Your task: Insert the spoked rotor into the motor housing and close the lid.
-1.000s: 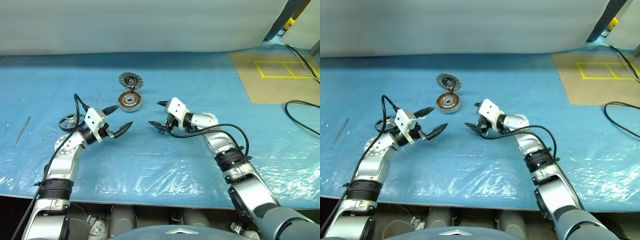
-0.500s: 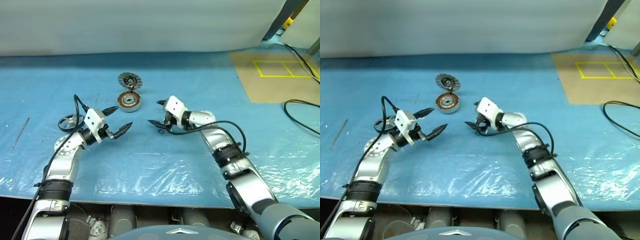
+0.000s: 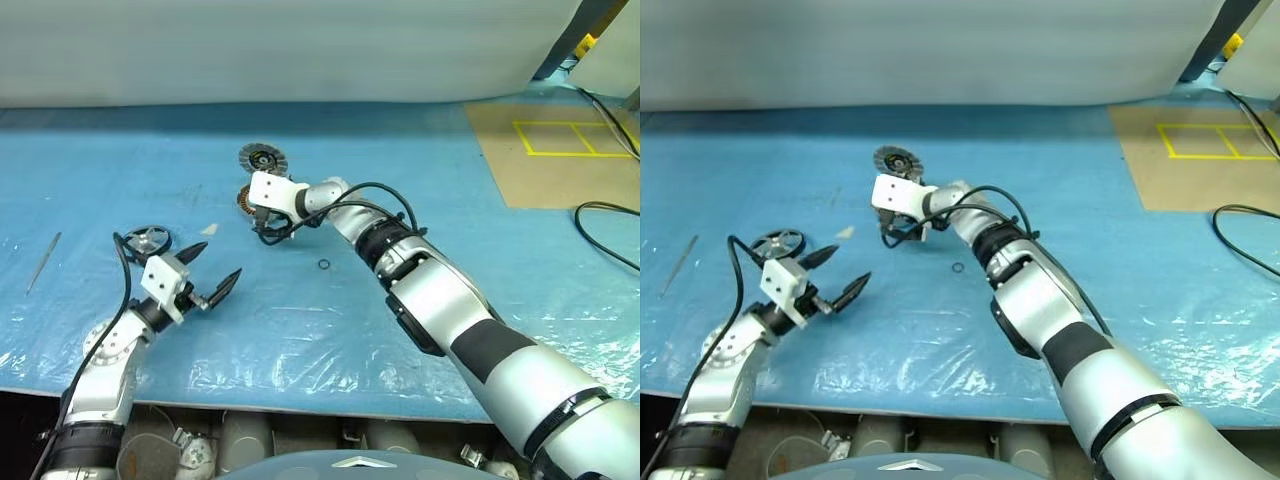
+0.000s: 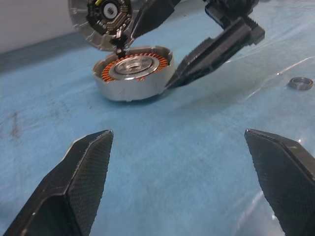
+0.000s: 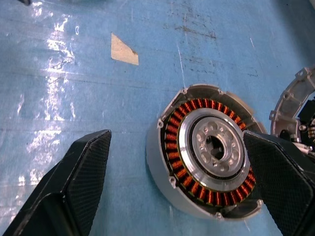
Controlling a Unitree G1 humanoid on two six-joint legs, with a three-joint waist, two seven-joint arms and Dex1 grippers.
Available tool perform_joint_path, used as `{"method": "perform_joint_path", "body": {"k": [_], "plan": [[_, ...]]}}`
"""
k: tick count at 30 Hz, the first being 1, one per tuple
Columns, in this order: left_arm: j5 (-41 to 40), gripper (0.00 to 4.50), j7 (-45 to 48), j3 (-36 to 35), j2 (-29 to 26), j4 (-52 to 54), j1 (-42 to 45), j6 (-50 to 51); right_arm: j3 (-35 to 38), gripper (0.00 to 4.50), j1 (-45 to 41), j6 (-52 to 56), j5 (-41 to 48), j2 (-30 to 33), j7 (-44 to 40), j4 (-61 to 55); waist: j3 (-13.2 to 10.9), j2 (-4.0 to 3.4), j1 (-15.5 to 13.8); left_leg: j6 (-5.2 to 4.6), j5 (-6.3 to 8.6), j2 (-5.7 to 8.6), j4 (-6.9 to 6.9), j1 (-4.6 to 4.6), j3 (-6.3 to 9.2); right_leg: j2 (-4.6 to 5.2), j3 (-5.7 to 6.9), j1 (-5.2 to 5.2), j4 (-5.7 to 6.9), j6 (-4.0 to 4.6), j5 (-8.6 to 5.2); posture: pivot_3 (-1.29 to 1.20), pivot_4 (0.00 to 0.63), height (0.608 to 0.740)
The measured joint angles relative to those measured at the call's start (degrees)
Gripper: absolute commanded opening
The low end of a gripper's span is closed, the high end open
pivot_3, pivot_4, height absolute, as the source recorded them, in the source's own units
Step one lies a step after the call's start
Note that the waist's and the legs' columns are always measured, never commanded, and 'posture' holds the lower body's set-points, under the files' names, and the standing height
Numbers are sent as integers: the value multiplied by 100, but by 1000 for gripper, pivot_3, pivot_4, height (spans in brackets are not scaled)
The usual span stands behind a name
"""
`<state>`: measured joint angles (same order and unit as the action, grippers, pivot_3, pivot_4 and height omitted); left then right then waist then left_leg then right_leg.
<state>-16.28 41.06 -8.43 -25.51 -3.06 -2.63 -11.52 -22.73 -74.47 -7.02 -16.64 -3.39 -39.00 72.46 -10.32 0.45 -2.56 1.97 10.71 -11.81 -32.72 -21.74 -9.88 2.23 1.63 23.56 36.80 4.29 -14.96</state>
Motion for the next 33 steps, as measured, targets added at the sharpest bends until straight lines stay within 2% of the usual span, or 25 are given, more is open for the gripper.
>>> {"method": "perform_joint_path", "body": {"k": [16,27,33], "plan": [[97,4500,-451,-9,113,433,-278,-24,381,4476,-176,1078,-153,-415,137,513,-3,-8,9,0,0,-2,-11,15,0,-1,-8,-8,5,1,-1,0,150,740],[103,4500,-376,7,91,392,-86,-39,554,4476,-180,1579,-108,-236,-1853,379,-5,-14,4,-1,0,-3,-11,42,2,0,-13,-33,5,2,-1,0,150,740],[119,4500,-279,17,83,307,30,-39,675,4476,-180,1509,-27,-146,-1979,313,-5,-14,8,-1,0,-3,-6,40,3,-1,-14,-27,5,3,-2,0,150,740]]}}
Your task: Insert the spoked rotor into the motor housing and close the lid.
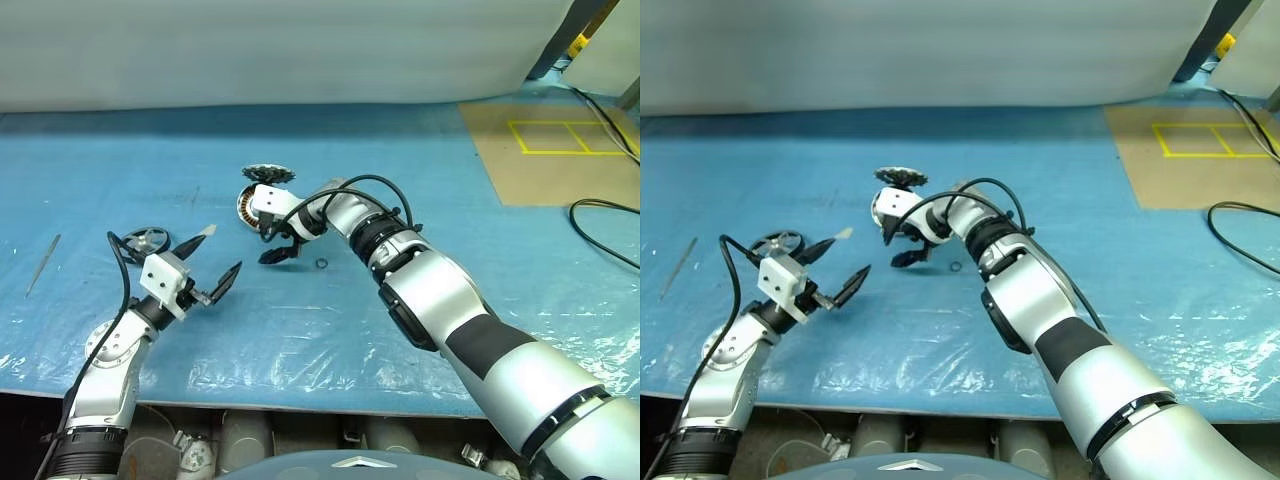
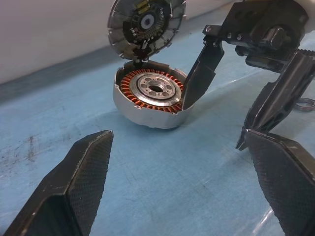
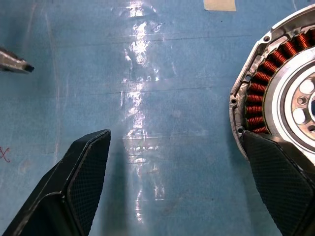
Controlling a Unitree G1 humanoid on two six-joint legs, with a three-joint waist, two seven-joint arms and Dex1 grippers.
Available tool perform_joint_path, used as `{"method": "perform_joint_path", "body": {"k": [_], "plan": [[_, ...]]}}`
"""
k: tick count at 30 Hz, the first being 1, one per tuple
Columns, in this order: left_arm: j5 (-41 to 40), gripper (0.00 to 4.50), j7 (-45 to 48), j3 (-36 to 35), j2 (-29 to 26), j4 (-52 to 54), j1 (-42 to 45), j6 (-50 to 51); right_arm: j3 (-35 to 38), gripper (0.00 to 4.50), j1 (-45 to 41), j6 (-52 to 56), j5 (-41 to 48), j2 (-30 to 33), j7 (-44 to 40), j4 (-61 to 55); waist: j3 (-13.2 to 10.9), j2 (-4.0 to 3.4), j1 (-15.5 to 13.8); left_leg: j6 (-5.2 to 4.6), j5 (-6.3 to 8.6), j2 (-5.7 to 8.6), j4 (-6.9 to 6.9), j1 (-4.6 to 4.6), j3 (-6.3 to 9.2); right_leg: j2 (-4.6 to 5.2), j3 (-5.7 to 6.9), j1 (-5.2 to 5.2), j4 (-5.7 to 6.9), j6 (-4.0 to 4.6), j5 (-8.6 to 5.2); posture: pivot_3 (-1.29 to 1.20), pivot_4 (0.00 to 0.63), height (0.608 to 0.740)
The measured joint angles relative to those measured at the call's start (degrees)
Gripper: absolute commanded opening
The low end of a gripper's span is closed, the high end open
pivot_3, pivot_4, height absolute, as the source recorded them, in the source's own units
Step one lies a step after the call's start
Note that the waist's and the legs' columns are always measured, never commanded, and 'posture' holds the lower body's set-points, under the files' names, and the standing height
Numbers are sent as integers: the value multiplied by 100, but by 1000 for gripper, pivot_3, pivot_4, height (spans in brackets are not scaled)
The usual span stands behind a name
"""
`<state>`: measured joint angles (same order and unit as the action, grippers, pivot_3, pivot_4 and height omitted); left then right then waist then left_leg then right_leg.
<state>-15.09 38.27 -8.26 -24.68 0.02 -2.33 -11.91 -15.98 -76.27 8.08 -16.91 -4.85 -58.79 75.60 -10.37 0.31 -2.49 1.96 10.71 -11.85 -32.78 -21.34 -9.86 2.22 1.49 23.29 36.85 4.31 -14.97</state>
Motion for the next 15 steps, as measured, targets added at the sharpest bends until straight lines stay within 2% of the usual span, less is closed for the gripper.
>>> {"method": "perform_joint_path", "body": {"k": [9,15], "plan": [[27,4500,42,1,-3,-118,64,2,116,4476,-72,-81,135,54,-541,-95,0,0,-2,-7,4,0,0,-4,0,0,0,3,-1,1,0,0,150,740],[42,4500,47,16,-3,-120,83,6,200,4476,-73,-936,116,19,707,-111,0,0,-1,-1,1,0,1,-7,-3,0,1,8,0,1,0,0,150,740]]}}
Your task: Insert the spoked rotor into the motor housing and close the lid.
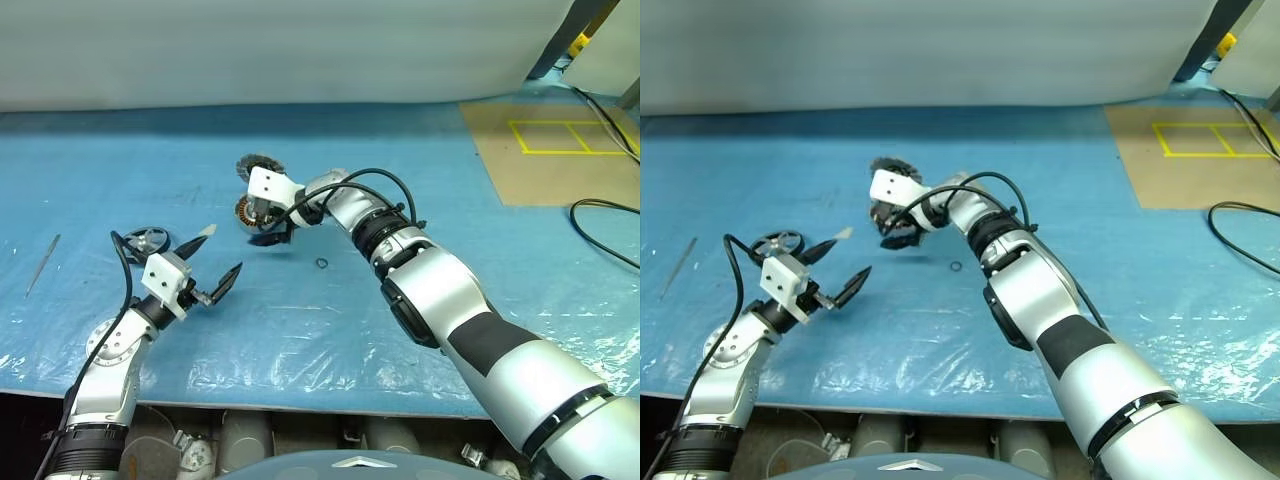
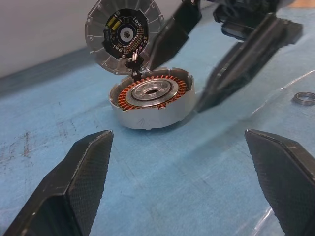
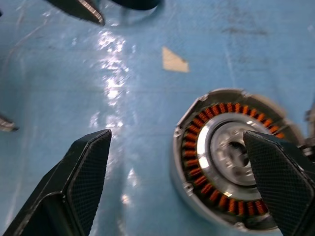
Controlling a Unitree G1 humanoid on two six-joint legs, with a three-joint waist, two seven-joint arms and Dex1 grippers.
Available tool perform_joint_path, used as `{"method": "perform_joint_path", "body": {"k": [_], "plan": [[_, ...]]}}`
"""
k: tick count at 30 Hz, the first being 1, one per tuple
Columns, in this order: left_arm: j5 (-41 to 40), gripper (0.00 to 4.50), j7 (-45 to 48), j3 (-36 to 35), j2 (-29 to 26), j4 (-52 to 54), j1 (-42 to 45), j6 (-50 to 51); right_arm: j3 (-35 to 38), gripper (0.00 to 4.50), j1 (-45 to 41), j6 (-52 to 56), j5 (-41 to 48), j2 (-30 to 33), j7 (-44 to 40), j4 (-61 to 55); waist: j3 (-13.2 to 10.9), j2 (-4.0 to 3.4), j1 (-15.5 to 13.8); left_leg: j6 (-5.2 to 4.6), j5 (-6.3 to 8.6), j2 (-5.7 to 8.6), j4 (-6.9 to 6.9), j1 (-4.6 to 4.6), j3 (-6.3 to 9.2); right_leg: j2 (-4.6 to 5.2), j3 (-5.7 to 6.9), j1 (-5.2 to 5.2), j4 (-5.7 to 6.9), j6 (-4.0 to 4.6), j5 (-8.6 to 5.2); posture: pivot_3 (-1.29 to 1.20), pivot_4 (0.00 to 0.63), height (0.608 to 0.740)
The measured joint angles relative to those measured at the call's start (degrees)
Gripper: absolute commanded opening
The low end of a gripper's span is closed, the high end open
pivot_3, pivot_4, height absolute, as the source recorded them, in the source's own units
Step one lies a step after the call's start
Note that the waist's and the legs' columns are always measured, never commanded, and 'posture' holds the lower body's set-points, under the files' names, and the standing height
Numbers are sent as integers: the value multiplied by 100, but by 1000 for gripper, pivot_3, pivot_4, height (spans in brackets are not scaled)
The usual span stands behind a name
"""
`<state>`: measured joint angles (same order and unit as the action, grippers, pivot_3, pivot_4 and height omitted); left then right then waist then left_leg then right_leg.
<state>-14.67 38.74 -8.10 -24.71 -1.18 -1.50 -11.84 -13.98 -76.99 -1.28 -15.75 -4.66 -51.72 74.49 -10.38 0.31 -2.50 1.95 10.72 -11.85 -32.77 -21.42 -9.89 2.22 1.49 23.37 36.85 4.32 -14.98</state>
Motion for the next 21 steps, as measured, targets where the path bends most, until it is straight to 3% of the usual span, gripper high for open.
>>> {"method": "perform_joint_path", "body": {"k": [6,19,21], "plan": [[6,4500,0,68,0,0,77,3,138,4476,48,190,-1,-223,845,143,0,0,-2,1,0,1,0,0,0,1,0,-1,0,0,0,0,150,740],[36,4500,-5,104,-2,7,68,54,-358,4476,395,482,-504,-290,1381,97,9,-17,-12,2,0,2,-1,35,0,5,0,-34,0,0,-1,0,150,740],[39,4500,-4,104,-3,8,74,58,-385,4095,409,482,-516,-291,1381,88,13,-24,-14,2,0,3,-2,40,0,7,-2,-37,0,0,-1,0,150,740]]}}
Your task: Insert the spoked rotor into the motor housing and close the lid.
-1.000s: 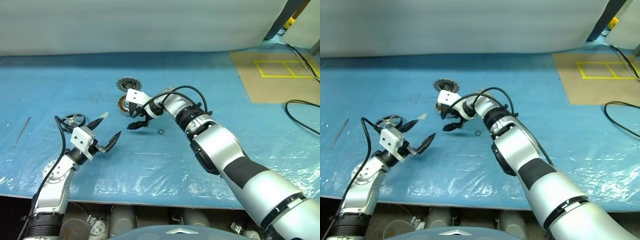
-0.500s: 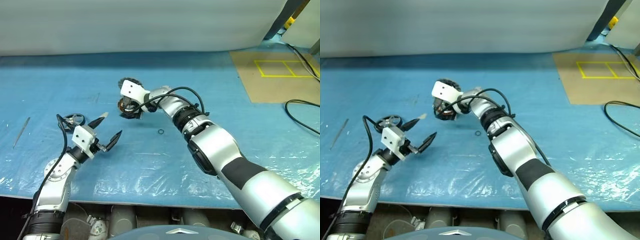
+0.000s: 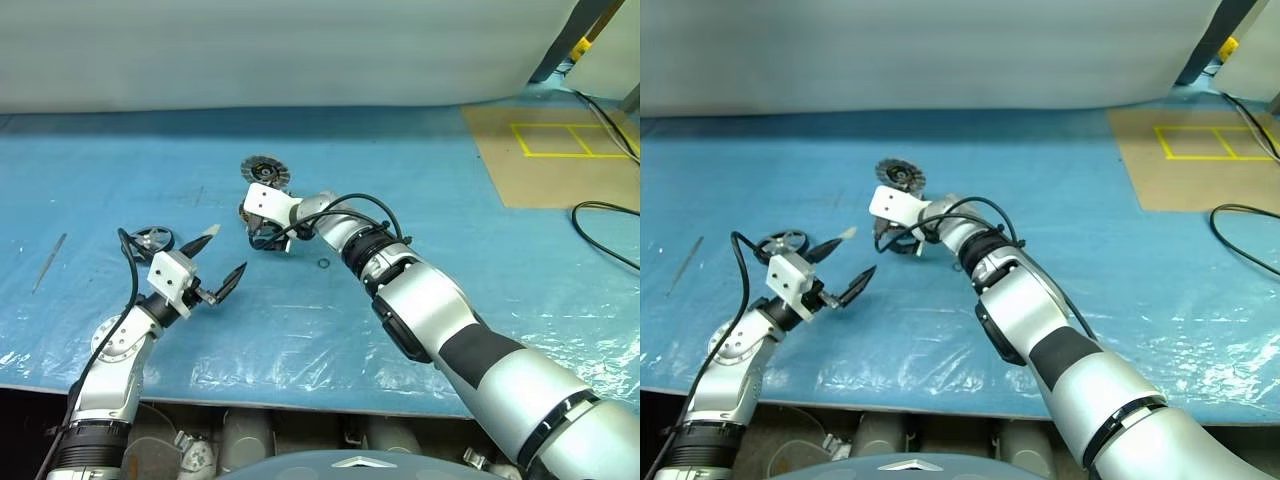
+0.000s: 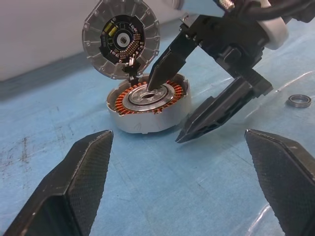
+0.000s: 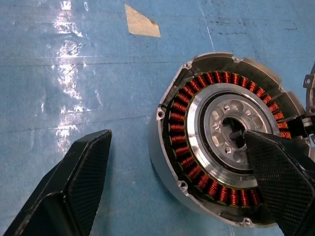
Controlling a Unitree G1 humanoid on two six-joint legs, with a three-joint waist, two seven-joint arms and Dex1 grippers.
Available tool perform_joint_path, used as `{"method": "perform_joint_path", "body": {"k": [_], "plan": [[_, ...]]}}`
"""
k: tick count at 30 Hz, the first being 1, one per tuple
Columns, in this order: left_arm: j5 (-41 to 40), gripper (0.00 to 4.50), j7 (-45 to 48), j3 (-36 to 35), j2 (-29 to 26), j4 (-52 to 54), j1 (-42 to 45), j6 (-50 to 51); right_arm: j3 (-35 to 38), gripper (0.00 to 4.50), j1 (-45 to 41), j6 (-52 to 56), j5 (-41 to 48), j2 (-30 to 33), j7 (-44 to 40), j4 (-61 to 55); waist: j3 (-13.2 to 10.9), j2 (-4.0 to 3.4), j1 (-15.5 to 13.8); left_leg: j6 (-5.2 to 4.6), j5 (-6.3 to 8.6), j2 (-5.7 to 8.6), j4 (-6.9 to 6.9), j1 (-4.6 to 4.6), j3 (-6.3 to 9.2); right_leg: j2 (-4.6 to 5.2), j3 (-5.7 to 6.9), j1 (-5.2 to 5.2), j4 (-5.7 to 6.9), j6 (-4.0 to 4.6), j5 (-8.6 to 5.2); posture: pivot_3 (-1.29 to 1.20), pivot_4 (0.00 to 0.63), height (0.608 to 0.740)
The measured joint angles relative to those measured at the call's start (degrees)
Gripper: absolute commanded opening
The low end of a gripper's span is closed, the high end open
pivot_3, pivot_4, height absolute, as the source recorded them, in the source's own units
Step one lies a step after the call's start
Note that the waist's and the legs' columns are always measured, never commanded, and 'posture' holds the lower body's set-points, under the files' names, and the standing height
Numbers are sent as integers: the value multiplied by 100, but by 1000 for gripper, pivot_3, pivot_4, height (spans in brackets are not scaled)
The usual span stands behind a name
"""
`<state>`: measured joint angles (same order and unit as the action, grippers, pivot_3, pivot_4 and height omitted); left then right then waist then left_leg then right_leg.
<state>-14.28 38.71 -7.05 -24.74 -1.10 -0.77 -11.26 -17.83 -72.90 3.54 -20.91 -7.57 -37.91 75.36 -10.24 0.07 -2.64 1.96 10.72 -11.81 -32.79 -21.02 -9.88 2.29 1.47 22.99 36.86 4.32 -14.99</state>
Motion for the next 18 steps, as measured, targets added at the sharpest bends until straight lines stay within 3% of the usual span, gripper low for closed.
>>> {"method": "perform_joint_path", "body": {"k": [8,18], "plan": [[17,4500,3,6,-4,-1,25,1,-59,1737,-28,4,-14,1,-204,-95,10,-14,2,0,0,1,1,2,-1,0,-4,-1,-5,0,0,0,150,740],[43,4500,-1,22,-4,-1,53,1,-377,1737,-92,-52,-234,71,-487,-170,23,-35,6,-1,0,2,3,3,-1,1,-4,-2,-4,0,0,0,150,740]]}}
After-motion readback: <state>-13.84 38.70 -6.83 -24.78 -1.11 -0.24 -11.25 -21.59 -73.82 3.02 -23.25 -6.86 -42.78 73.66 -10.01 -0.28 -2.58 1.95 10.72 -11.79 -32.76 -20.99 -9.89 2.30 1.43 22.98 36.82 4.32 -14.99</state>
